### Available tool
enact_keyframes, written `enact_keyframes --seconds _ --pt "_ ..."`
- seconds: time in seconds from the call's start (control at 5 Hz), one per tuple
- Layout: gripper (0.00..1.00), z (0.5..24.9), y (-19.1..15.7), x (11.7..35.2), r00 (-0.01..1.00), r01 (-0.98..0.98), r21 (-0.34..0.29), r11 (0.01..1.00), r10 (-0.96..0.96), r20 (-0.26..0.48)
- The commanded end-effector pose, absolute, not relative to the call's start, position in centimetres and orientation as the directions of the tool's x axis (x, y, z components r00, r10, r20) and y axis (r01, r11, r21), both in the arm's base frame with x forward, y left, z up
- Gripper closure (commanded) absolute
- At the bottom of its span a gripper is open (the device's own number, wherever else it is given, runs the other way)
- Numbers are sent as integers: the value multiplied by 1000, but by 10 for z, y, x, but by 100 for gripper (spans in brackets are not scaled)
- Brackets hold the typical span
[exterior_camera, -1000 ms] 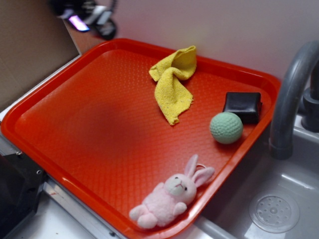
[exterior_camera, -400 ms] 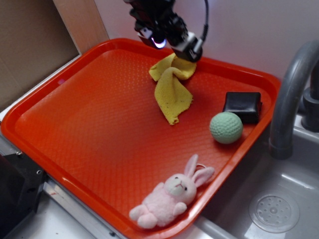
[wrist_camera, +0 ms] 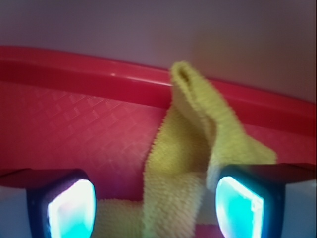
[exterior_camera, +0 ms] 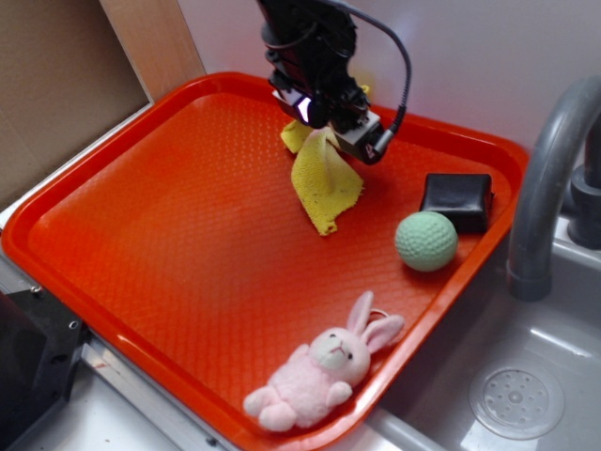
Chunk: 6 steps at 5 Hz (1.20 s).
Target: Grab the yellow cloth.
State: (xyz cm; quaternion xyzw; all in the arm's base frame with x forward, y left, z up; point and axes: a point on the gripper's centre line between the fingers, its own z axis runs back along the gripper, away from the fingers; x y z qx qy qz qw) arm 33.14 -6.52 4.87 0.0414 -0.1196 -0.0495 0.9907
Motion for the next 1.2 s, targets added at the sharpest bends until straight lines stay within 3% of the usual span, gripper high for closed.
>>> enact_keyframes --seconds 0.0,0.2,0.4,0.6,0.8,1.0 --pt "0 42 -45 343 982 59 81 995 -72 174" --pt "40 33 -32 350 989 9 70 998 -20 147" --pt "100 43 -17 350 990 -23 21 1000 19 141" --pt "100 61 0 346 996 -3 -54 999 8 94" --pt "100 93 0 325 987 -40 -25 999 43 154" --pt "100 143 -28 284 966 -52 -2 999 50 252"
